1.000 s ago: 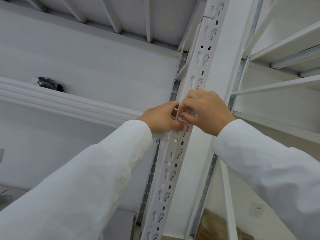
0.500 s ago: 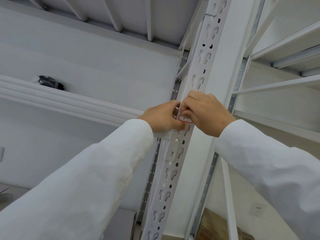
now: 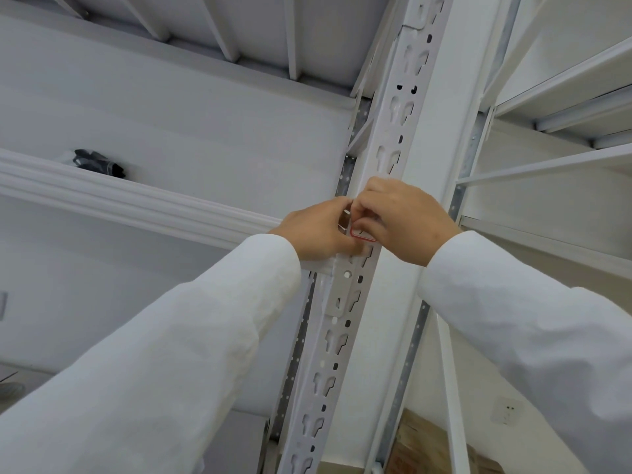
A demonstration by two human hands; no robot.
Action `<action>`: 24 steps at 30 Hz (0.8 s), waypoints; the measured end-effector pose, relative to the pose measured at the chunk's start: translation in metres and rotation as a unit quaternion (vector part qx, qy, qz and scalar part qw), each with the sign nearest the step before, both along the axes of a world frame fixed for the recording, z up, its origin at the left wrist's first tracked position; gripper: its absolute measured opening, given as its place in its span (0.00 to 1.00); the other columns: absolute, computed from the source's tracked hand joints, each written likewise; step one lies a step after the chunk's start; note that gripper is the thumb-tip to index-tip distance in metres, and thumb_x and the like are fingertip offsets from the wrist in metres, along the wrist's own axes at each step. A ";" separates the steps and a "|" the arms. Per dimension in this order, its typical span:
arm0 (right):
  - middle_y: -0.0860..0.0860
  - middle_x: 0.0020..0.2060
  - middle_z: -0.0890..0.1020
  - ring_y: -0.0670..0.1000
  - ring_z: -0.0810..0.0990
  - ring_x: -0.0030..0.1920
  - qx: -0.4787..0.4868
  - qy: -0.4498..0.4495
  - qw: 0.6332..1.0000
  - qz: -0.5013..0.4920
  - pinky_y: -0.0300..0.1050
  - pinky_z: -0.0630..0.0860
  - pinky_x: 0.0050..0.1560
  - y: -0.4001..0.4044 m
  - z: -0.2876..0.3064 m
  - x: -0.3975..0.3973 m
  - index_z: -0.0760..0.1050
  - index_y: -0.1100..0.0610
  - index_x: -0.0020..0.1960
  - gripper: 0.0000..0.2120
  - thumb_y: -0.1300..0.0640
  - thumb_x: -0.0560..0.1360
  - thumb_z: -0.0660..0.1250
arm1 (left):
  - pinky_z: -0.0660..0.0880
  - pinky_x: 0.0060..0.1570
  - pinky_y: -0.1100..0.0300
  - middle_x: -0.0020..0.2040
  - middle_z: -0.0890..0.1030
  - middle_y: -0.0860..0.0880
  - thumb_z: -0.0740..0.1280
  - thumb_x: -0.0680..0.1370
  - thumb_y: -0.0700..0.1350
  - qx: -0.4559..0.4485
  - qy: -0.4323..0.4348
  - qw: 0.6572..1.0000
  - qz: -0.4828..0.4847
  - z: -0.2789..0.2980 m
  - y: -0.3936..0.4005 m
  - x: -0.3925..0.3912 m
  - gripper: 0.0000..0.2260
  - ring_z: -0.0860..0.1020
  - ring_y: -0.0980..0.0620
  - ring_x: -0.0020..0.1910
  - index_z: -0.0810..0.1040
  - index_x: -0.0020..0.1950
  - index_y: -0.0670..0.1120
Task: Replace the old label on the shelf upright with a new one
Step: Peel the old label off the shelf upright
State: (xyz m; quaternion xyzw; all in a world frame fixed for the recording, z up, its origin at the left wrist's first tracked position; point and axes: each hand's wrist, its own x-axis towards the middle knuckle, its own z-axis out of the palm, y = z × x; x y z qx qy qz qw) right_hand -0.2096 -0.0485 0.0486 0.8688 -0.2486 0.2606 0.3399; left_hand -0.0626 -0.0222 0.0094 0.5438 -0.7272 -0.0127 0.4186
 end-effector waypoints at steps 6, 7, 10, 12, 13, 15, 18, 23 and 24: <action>0.50 0.48 0.74 0.50 0.72 0.50 0.031 -0.016 0.999 -0.003 0.43 0.67 0.45 0.003 -0.002 0.000 0.76 0.55 0.46 0.05 0.57 0.76 0.62 | 0.65 0.50 0.60 0.50 0.77 0.59 0.72 0.71 0.55 0.003 0.003 1.000 0.000 0.000 0.000 -0.001 0.16 0.76 0.55 0.49 0.69 0.52 0.56; 0.49 0.48 0.74 0.50 0.72 0.50 0.035 -0.016 0.999 -0.003 0.43 0.68 0.45 0.004 -0.001 0.000 0.76 0.54 0.46 0.05 0.56 0.76 0.62 | 0.66 0.50 0.59 0.50 0.77 0.59 0.72 0.71 0.55 0.003 0.003 1.000 -0.001 0.000 0.000 -0.001 0.16 0.76 0.56 0.49 0.69 0.52 0.57; 0.48 0.47 0.74 0.49 0.73 0.49 0.052 -0.023 0.998 0.000 0.45 0.71 0.46 0.005 0.000 -0.001 0.76 0.53 0.46 0.05 0.56 0.76 0.62 | 0.66 0.50 0.59 0.50 0.77 0.60 0.72 0.70 0.55 0.004 0.001 1.000 0.001 0.001 0.000 -0.001 0.17 0.76 0.56 0.49 0.69 0.53 0.57; 0.46 0.46 0.73 0.49 0.73 0.48 0.067 -0.024 0.997 0.006 0.47 0.72 0.47 0.004 0.002 -0.001 0.76 0.53 0.46 0.05 0.56 0.76 0.62 | 0.66 0.50 0.59 0.51 0.77 0.60 0.72 0.70 0.56 0.005 0.000 1.000 0.005 0.001 -0.001 0.000 0.17 0.77 0.56 0.50 0.69 0.54 0.57; 0.45 0.44 0.72 0.48 0.73 0.47 0.076 -0.026 0.997 0.009 0.48 0.73 0.47 0.003 0.003 -0.001 0.76 0.52 0.45 0.04 0.56 0.76 0.63 | 0.66 0.50 0.59 0.51 0.78 0.59 0.72 0.70 0.56 0.005 0.000 1.000 0.007 0.001 -0.001 0.000 0.17 0.77 0.56 0.51 0.69 0.54 0.57; 0.44 0.42 0.71 0.47 0.72 0.44 0.091 -0.033 0.995 0.020 0.50 0.74 0.48 0.002 0.005 -0.002 0.76 0.51 0.43 0.03 0.56 0.75 0.64 | 0.67 0.51 0.59 0.52 0.78 0.59 0.72 0.70 0.57 0.005 0.002 1.000 0.009 0.000 -0.001 0.000 0.18 0.77 0.56 0.51 0.70 0.55 0.57; 0.47 0.41 0.73 0.47 0.71 0.40 0.110 -0.048 0.992 0.049 0.49 0.74 0.47 0.001 0.005 -0.002 0.78 0.53 0.43 0.03 0.56 0.74 0.66 | 0.68 0.52 0.59 0.52 0.79 0.59 0.71 0.70 0.56 0.006 0.005 1.000 0.011 -0.001 -0.003 0.000 0.20 0.78 0.56 0.52 0.71 0.59 0.56; 0.50 0.38 0.77 0.47 0.72 0.37 0.146 -0.134 0.976 0.089 0.43 0.71 0.42 0.004 0.001 -0.001 0.76 0.54 0.43 0.04 0.54 0.74 0.66 | 0.70 0.56 0.56 0.54 0.80 0.58 0.71 0.70 0.56 0.006 -0.002 1.000 0.015 0.000 -0.003 0.000 0.21 0.78 0.55 0.53 0.71 0.61 0.55; 0.48 0.36 0.76 0.46 0.72 0.36 0.154 -0.165 0.970 0.091 0.42 0.71 0.40 0.004 0.001 -0.001 0.75 0.53 0.43 0.04 0.53 0.74 0.66 | 0.70 0.56 0.57 0.54 0.80 0.58 0.72 0.70 0.56 0.006 0.001 1.000 0.014 0.000 -0.002 0.000 0.22 0.79 0.55 0.53 0.70 0.62 0.56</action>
